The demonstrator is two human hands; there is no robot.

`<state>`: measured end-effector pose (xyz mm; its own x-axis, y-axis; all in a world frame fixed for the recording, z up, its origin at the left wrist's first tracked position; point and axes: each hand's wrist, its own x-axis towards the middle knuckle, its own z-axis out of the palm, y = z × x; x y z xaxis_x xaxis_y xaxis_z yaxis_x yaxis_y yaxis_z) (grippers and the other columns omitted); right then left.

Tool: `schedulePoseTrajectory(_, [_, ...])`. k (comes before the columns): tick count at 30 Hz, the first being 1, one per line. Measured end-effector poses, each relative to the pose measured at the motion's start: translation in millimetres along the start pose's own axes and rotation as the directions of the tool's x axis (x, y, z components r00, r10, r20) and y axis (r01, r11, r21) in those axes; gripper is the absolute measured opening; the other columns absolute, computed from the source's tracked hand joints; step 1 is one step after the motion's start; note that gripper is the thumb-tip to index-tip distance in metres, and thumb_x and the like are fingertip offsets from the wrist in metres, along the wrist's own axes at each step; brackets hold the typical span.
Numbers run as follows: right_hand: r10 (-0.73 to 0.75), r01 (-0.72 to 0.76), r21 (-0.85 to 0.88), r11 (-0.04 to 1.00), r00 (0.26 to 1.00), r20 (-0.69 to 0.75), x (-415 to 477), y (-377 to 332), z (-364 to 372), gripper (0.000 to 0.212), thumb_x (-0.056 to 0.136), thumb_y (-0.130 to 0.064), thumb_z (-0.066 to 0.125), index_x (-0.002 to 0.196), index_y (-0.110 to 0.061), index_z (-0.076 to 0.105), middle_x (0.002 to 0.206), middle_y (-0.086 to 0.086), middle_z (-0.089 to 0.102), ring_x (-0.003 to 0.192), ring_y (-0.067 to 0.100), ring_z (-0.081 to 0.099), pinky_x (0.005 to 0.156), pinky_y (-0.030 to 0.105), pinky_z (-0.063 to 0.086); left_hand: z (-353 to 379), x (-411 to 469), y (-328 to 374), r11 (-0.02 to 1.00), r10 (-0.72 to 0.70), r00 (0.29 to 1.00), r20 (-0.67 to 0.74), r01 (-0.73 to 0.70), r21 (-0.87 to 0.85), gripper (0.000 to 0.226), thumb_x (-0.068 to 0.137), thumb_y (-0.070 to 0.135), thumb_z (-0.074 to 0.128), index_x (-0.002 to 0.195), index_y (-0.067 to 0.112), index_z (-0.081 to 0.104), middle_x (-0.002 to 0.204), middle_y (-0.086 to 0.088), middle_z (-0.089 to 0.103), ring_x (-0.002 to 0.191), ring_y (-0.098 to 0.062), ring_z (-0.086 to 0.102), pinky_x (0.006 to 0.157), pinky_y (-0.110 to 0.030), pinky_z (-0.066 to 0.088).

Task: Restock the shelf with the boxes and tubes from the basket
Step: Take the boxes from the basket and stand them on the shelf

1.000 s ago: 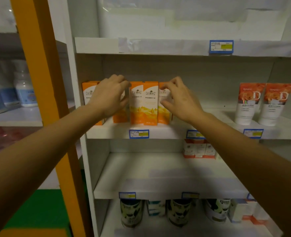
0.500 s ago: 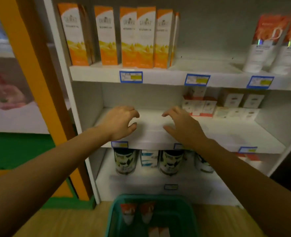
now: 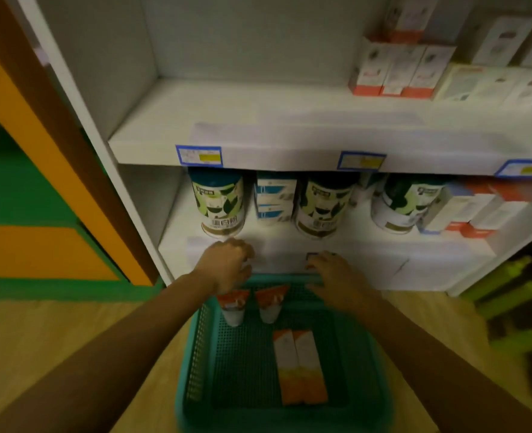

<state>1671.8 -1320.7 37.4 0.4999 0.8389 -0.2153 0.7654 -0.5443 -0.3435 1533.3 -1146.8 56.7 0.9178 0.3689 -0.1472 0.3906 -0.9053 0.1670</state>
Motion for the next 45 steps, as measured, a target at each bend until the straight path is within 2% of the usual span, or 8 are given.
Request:
schedulePoseTrajectory(7, [0.145,-0.138,-0.045,0.989,0.965,0.218,0,34,86,0.048,0.089,-0.033,0.055,0.132,-0.016,0.044,0.137,0.006,0.043,0.127,0.022,0.043,0.100,0.034,0.041,90,5,5,0.995,-0.058,0.969,0.242,0.076,-0.068,0.031,0.089,0.025,0.044,0.109,0.010,0.062,0.116,-0.012,0.064,0.105,-0.031,0.061,0.086,-0.039,0.052])
schedulePoseTrajectory(13, [0.205,-0.180,-0.099,0.979,0.823,0.530,2,48,138,0.085,0.077,-0.029,0.071,0.145,-0.013,0.022,0.152,0.010,0.023,0.136,0.027,0.031,0.111,0.037,0.033,149,-1,13,0.993,-0.049,0.913,0.405,0.089,-0.080,0.031,0.088,0.023,0.047,0.113,0.008,0.057,0.122,-0.014,0.060,0.112,-0.030,0.057,0.090,-0.037,0.047])
schedulePoseTrajectory(17, [0.234,-0.225,-0.079,0.971,0.840,0.490,8,48,151,0.074,0.088,-0.027,0.058,0.147,-0.012,0.015,0.155,0.009,0.019,0.141,0.028,0.023,0.114,0.037,0.027,174,-4,15,0.974,-0.063,0.865,0.498,0.161,-0.157,0.050,0.089,0.025,0.051,0.135,0.008,0.039,0.141,-0.014,0.041,0.129,-0.030,0.044,0.105,-0.042,0.041])
schedulePoseTrajectory(21, [0.253,-0.214,-0.134,0.968,0.833,0.492,12,51,161,0.061,0.095,-0.030,0.042,0.148,-0.013,0.016,0.156,0.010,0.018,0.142,0.029,0.020,0.115,0.038,0.023,191,-3,19,0.961,-0.046,0.848,0.527,0.181,-0.207,0.057,0.089,0.025,0.053,0.139,0.009,0.032,0.146,-0.015,0.036,0.133,-0.030,0.038,0.109,-0.042,0.037])
schedulePoseTrajectory(27, [0.284,-0.178,-0.243,0.953,0.804,0.523,7,60,159,0.062,0.091,-0.045,0.045,0.144,-0.017,0.029,0.155,0.013,0.015,0.141,0.032,0.018,0.115,0.043,0.023,206,3,30,0.942,0.028,0.854,0.520,0.152,-0.300,0.057,0.090,0.027,0.052,0.141,0.013,0.032,0.150,-0.012,0.033,0.135,-0.029,0.035,0.112,-0.040,0.034])
schedulePoseTrajectory(35, [0.183,-0.233,0.003,0.972,0.771,0.610,-6,62,128,0.057,0.085,-0.033,0.063,0.133,-0.015,0.039,0.137,0.010,0.048,0.122,0.024,0.048,0.098,0.034,0.042,216,18,44,0.948,0.070,0.823,0.564,0.120,-0.293,0.059,0.098,0.025,0.038,0.149,0.013,0.012,0.159,-0.011,0.011,0.146,-0.028,0.013,0.119,-0.041,0.019])
schedulePoseTrajectory(41, [0.174,-0.229,0.019,0.973,0.789,0.589,-15,63,113,0.054,0.087,-0.028,0.062,0.133,-0.013,0.039,0.136,0.010,0.048,0.122,0.024,0.047,0.095,0.030,0.040,202,28,48,0.932,0.108,0.762,0.639,0.146,-0.331,0.054,0.085,0.028,0.062,0.132,0.006,0.045,0.139,-0.017,0.043,0.125,-0.031,0.044,0.099,-0.034,0.039])
schedulePoseTrajectory(45, [0.164,-0.208,0.012,0.978,0.804,0.572,-20,65,105,0.049,0.085,-0.029,0.063,0.128,-0.013,0.043,0.132,0.009,0.052,0.119,0.024,0.051,0.093,0.031,0.041,189,27,41,0.880,0.140,0.726,0.673,0.220,-0.421,0.055,0.080,0.025,0.069,0.127,0.008,0.048,0.133,-0.012,0.052,0.119,-0.028,0.052,0.096,-0.035,0.044])
